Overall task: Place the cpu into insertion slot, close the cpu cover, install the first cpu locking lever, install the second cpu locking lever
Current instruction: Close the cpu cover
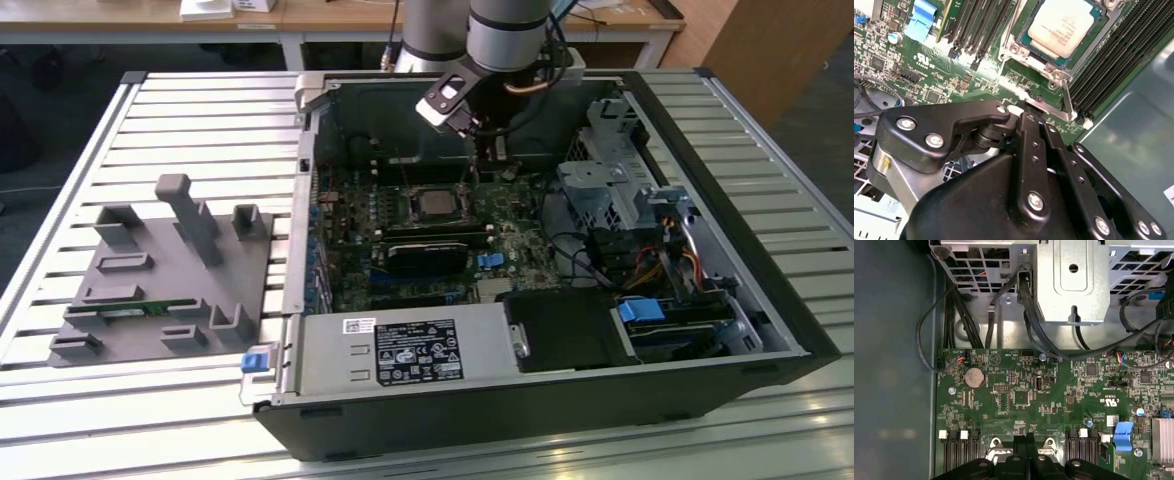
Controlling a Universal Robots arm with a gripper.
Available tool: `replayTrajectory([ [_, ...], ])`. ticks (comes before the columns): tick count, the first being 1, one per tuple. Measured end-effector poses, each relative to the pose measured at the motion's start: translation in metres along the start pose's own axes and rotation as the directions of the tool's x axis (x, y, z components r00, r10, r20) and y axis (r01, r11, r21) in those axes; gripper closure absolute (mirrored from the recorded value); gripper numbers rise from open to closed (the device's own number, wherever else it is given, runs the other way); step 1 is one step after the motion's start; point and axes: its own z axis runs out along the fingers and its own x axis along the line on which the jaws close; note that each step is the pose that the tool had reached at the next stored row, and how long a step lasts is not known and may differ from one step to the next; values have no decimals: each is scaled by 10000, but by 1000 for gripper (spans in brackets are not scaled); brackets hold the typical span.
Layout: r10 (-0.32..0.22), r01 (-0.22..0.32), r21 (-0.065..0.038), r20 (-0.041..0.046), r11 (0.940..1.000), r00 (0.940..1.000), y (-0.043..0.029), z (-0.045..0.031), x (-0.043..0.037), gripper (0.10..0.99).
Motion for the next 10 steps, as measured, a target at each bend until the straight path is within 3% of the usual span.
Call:
replayTrajectory([
  [10,0,0,0,0,10000,10000,-74,-3,-1,980],
])
